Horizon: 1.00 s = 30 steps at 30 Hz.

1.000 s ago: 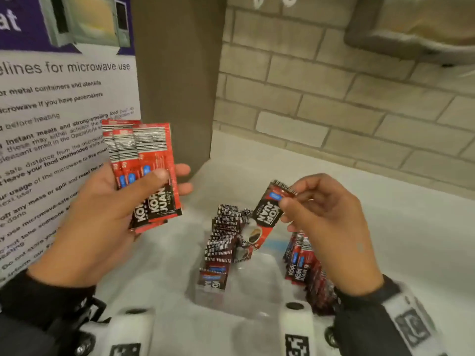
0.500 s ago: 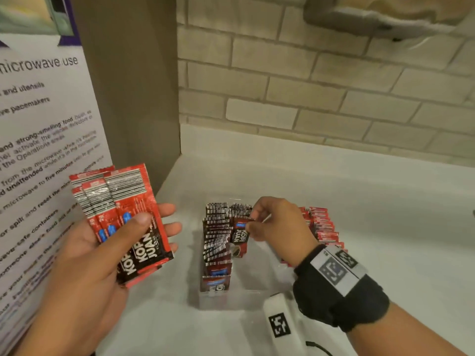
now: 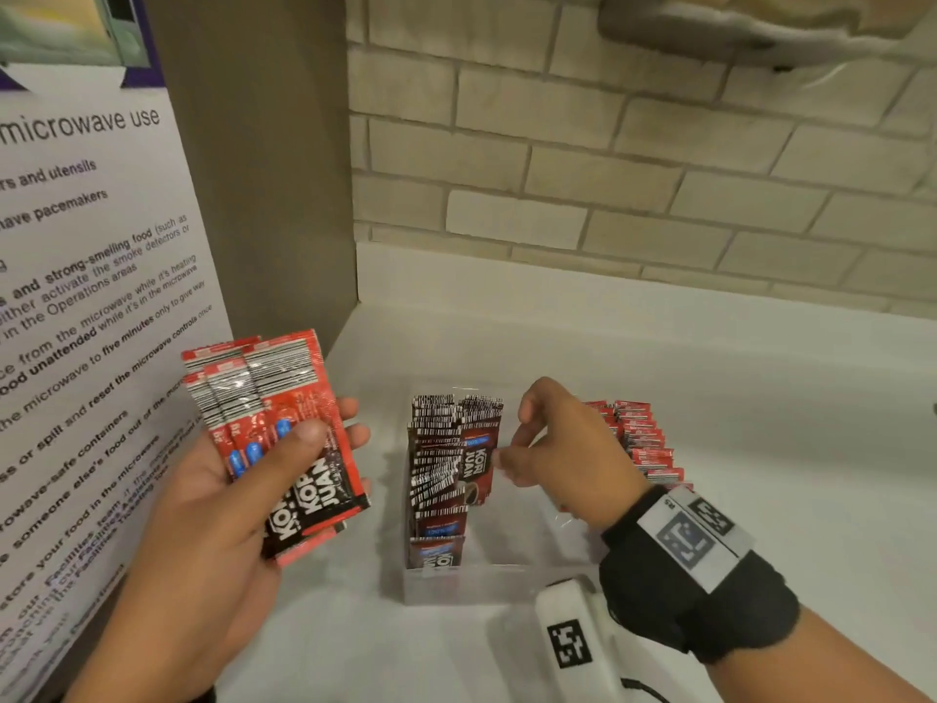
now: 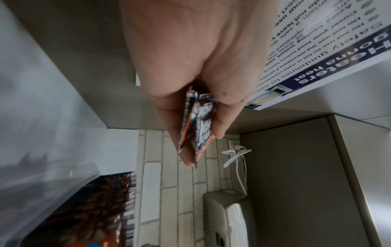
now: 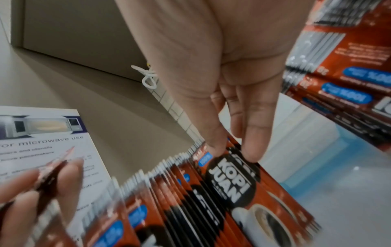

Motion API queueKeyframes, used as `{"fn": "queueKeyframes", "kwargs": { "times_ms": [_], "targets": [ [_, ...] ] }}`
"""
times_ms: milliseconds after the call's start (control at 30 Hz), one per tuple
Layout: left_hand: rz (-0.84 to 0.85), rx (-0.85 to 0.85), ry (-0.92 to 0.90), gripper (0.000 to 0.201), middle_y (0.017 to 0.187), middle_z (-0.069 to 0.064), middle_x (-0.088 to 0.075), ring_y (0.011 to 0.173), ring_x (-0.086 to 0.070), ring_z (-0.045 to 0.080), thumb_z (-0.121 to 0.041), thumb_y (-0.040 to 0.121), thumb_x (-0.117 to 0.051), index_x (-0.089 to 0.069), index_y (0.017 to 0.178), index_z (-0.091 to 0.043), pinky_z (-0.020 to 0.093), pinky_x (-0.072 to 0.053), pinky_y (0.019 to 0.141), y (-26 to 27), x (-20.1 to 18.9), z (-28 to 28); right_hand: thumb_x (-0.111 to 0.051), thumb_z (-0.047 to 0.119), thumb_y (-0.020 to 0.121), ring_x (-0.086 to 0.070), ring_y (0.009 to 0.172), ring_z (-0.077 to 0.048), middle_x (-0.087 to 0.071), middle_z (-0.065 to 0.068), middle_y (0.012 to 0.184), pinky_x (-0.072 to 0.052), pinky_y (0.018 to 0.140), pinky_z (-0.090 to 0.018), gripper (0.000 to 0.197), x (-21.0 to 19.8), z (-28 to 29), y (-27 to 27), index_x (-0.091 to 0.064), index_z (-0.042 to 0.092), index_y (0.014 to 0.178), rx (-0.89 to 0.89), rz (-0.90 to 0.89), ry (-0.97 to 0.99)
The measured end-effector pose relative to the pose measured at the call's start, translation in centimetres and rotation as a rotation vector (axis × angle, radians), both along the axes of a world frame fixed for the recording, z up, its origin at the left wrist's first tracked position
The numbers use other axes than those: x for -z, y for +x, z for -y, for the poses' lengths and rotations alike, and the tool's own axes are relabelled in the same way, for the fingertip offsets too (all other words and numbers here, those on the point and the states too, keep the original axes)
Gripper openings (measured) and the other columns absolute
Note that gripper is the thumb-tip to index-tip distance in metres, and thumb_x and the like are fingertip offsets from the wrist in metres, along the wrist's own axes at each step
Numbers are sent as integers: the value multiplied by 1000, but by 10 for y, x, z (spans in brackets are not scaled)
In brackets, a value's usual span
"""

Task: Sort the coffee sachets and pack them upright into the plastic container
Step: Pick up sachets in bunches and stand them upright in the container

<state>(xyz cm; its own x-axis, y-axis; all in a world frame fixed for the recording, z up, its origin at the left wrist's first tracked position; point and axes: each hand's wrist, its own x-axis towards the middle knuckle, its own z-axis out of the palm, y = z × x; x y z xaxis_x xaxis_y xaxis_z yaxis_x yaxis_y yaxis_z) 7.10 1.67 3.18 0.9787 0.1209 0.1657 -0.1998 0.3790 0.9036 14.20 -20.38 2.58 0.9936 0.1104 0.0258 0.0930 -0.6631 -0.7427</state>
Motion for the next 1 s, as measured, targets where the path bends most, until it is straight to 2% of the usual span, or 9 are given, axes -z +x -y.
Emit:
{"fn": "queueKeyframes", "kwargs": {
  "times_ms": [67, 133, 233, 367, 533, 700, 833, 900, 1000],
  "targets": [
    [-13, 30, -14, 70, 86, 5, -74, 74, -72, 17, -52, 30, -92, -71, 90, -24, 30, -57, 54, 0, 3, 3, -70, 16, 81, -63, 66, -23, -65, -9, 85, -46, 53, -22, 30, -10, 2, -4, -41, 22, 81, 30, 79, 10],
    [-27, 24, 24, 57, 82, 3, -73, 68, -70, 14, -40, 44, -92, -69, 93, -22, 26, -54, 50, 10, 2, 11, -68, 20, 83, -59, 67, -19, -62, -4, 85, -51, 61, -32, 19, -27, -2, -11, -49, 21, 85, 16, 153, 138],
    [-10, 65, 48, 31, 88, 3, -74, 75, -72, 15, -25, 67, -73, -67, 97, -22, 28, -54, 55, 19, -12, 27, -70, 16, 82, -58, 70, -18, -59, -3, 84, -52, 62, -29, 17, -48, -23, -30, -57, 15, 93, -188, 56, 453],
    [54, 40, 45, 27, 93, 4, -75, 82, -72, 19, -27, 72, -65, -68, 98, -24, 31, -58, 61, 24, -27, 43, -71, 2, 78, -51, 71, -17, -53, -6, 81, -50, 66, -32, 24, -52, -45, -43, -58, 12, 95, -253, 71, 612],
    [77, -58, 5, 34, 91, 1, -75, 90, -71, 18, -29, 69, -64, -66, 101, -18, 33, -60, 69, 24, -34, 46, -64, -6, 76, -49, 62, -6, -51, 4, 70, -48, 61, -23, 28, -54, -45, -44, -58, 19, 88, -155, 359, 516],
    [64, -32, -131, 33, 93, 9, -73, 82, -71, 19, -24, 76, -60, -65, 105, -11, 27, -58, 62, 19, -32, 47, -65, 11, 81, -46, 71, 11, -41, 19, 83, -35, 67, 0, 24, -43, -50, -43, -67, 14, 104, -242, 667, 30],
    [83, -118, -177, 23, 82, 3, -71, 71, -69, 16, -14, 81, -60, -64, 104, -10, 26, -55, 55, 21, -31, 42, -59, 24, 83, -48, 86, 4, -45, 7, 96, -41, 74, -8, 27, -45, -45, -47, -66, 26, 110, -343, 538, 154],
    [94, -154, -223, 18, 83, 2, -72, 72, -70, 15, -9, 84, -58, -63, 101, -12, 26, -55, 55, 23, -34, 41, -65, 23, 83, -51, 85, -1, -48, 5, 102, -47, 70, -15, 23, -47, -41, -48, -59, 34, 103, -251, 442, 320],
    [104, -129, -256, 13, 82, 0, -74, 72, -71, 15, -9, 84, -58, -63, 94, -16, 26, -56, 56, 22, -35, 48, -67, 6, 82, -60, 70, -9, -61, -5, 96, -51, 60, -24, 20, -47, -39, -46, -56, 16, 95, -168, 62, 722]
  ]
}}
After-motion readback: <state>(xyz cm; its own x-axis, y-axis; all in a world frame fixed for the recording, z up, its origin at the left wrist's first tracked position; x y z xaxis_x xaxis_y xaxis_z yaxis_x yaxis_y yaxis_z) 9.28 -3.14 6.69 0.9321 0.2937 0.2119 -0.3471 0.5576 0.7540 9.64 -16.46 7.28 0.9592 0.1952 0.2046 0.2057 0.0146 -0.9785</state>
